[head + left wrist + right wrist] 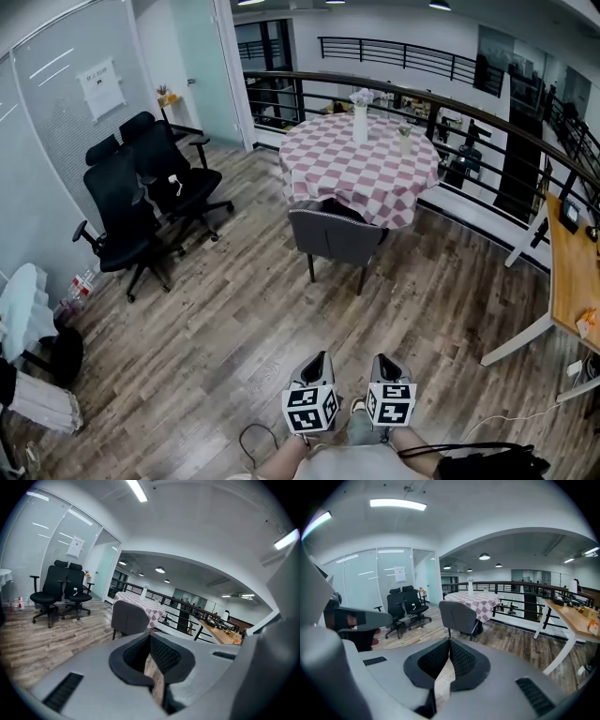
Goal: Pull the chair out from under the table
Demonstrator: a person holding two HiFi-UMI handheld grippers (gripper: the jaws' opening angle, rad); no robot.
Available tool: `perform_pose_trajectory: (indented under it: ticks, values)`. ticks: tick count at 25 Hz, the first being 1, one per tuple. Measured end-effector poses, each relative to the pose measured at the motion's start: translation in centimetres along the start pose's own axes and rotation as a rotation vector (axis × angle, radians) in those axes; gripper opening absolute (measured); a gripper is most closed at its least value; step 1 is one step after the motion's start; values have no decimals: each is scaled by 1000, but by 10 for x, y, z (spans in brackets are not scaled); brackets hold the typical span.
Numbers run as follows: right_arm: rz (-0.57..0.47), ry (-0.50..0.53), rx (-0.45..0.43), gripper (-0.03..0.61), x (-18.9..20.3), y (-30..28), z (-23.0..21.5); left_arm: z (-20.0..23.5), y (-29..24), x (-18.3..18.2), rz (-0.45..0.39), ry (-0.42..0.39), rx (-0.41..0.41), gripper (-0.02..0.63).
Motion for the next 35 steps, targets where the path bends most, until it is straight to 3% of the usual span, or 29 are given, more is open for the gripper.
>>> perform_pose_trajectory:
  ticks: [14, 27, 35]
  values:
    - [5, 30, -77, 18, -57, -96, -68, -25, -111, -35, -23, -24, -51, 3]
    - [44, 43, -133, 18, -80, -152, -123, -49, -189, -47, -12, -30, -78, 3]
    - [53, 32, -140, 18, -86, -176, -141, -50, -211, -48, 9, -35, -91, 3]
Point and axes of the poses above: the fingertips, and each gripper's own axes: y backward along the fingers, z to its left, x out of its underside, the point moved 3 cm from there along y, backward along the fingers, and after that the axes turned 6 degrees about -z, right-handed, at the moved point
